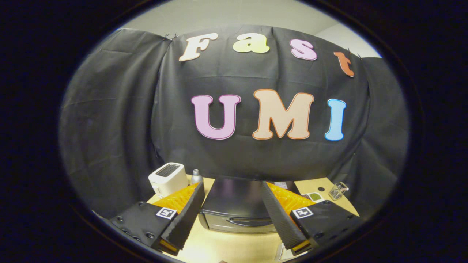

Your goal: Open the toaster oven, put the food inside, and close the toaster oven door.

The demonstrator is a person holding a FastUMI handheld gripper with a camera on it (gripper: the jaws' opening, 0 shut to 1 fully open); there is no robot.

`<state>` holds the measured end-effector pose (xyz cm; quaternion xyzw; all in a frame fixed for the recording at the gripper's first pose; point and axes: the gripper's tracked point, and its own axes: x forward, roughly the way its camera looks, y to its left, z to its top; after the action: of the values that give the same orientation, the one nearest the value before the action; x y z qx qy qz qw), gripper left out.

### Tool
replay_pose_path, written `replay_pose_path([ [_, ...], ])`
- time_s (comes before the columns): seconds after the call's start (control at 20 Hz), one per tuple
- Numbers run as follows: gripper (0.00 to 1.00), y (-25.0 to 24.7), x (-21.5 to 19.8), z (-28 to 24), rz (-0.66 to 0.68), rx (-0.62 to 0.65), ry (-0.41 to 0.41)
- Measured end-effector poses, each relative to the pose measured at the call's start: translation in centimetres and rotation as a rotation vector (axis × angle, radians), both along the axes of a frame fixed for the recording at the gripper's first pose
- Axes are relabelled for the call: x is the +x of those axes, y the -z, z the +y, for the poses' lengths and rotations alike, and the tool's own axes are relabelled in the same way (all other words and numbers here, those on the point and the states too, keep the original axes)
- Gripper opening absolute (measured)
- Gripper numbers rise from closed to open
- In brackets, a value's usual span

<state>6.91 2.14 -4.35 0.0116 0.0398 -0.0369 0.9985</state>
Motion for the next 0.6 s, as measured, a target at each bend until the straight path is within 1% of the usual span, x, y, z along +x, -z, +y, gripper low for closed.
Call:
replay_pose_path([
  [0.3,0.99,3.0,0.5,0.4,0.037,-0.01,0.007],
  [0.5,0.99,6.1,1.7,-0.7,0.071,-0.058,0.013],
  [0.6,0.99,7.6,2.2,-1.1,0.085,-0.045,0.016],
])
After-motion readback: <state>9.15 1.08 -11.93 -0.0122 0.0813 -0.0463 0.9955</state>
